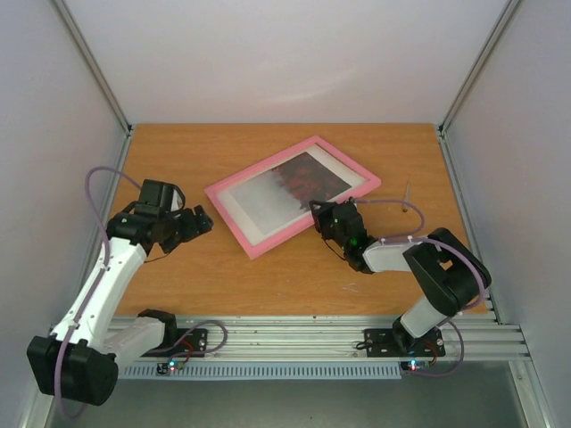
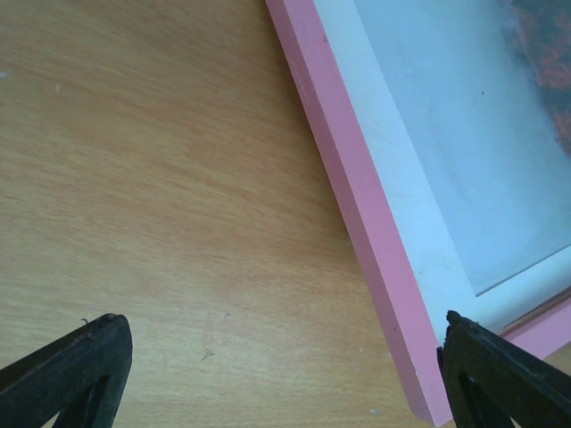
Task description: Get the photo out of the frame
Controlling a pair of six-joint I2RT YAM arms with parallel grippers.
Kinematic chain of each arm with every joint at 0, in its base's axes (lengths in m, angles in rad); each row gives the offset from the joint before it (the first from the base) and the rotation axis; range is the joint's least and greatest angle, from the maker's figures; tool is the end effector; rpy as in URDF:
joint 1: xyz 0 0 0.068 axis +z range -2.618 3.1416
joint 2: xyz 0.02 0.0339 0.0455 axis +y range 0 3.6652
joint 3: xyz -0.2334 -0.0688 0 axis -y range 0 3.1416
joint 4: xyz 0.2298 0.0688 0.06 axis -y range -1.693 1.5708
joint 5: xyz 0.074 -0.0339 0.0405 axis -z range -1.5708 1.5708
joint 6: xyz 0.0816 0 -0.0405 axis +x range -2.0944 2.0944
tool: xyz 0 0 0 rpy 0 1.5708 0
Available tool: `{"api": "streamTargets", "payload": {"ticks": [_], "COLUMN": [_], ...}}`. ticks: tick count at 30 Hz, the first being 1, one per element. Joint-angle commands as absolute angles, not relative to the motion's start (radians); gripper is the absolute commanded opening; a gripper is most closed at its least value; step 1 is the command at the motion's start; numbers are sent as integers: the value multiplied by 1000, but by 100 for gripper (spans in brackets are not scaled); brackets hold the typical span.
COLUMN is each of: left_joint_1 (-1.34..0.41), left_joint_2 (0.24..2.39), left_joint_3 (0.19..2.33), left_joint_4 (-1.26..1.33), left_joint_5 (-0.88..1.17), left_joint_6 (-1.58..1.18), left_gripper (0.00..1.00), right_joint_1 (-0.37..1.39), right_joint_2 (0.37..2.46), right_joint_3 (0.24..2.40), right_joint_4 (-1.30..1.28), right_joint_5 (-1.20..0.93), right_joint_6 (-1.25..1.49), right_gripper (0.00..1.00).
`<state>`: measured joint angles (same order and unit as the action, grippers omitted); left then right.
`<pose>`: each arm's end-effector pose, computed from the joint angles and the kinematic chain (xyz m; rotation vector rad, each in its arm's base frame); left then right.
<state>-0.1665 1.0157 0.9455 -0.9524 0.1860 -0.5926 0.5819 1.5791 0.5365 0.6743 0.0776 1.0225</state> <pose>0.2054 -0.0498 0.2240 -0.4933 2.6096 -0.5066 0.2829 0.1786 0.1227 0.5059 2.0072 0.9646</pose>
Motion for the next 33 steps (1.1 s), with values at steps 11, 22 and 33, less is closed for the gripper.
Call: {"api": "streamTargets", "payload": {"ticks": [11, 22, 33], "left_joint_1": [-161, -161, -161], "left_joint_2": [1110, 1161, 1297], "left_joint_3": [856, 850, 972], "left_joint_4": [-803, -775, -817], "left_joint_5": [289, 295, 225], "left_joint_6": [-660, -660, -558], "left_gripper": [93, 93, 94], "right_joint_1": [585, 570, 526], "right_joint_2": [1678, 1703, 1481], "right_joint_3": [393, 288, 283], "right_joint_4": [601, 643, 325], "right_joint_5": [64, -26, -89], "right_joint_6": [1081, 1167, 1087], "right_gripper": [21, 26, 59]}}
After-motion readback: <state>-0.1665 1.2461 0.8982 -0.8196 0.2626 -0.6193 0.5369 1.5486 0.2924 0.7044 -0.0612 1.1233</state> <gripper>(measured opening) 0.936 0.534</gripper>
